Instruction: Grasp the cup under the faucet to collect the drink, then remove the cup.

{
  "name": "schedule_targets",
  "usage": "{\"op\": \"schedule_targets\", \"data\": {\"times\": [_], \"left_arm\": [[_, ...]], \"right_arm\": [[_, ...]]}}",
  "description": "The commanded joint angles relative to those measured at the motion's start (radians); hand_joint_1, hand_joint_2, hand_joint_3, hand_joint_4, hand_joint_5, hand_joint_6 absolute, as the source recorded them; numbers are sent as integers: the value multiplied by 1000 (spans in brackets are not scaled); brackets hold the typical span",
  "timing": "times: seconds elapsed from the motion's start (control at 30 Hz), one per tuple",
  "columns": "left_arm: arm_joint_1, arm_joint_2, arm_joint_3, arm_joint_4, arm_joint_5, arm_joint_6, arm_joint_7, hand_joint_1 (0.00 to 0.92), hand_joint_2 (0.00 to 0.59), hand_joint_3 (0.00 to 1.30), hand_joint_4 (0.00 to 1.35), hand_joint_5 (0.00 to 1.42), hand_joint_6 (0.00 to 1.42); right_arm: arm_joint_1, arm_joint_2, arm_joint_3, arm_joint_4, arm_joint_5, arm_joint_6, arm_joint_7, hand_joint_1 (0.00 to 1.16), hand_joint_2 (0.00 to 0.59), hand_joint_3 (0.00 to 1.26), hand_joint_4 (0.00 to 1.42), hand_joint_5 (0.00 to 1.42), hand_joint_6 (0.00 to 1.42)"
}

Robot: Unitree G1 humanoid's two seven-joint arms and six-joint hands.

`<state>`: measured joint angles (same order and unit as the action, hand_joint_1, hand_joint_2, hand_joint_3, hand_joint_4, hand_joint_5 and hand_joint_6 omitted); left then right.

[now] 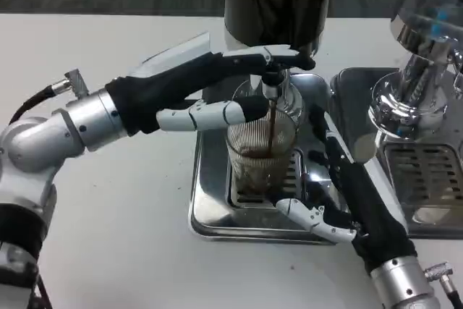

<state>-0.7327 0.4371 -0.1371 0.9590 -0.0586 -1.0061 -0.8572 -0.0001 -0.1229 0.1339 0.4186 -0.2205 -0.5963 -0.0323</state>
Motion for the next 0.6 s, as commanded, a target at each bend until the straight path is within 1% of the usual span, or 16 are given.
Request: {"op": "schedule_targets", "data": {"times": [0.03, 0.6], "left_arm": [[45, 21, -24, 10, 44, 29, -25, 0, 207, 195, 76, 66, 38], [66, 29, -24, -13, 39, 39, -24, 0, 207, 205, 88, 75, 38]], "right_arm": [[-29, 4, -7, 36, 1, 7, -8, 748, 197, 0, 0, 0, 119], [-92, 19, 4, 96, -11, 17, -9, 736, 211, 0, 0, 0, 111]]}}
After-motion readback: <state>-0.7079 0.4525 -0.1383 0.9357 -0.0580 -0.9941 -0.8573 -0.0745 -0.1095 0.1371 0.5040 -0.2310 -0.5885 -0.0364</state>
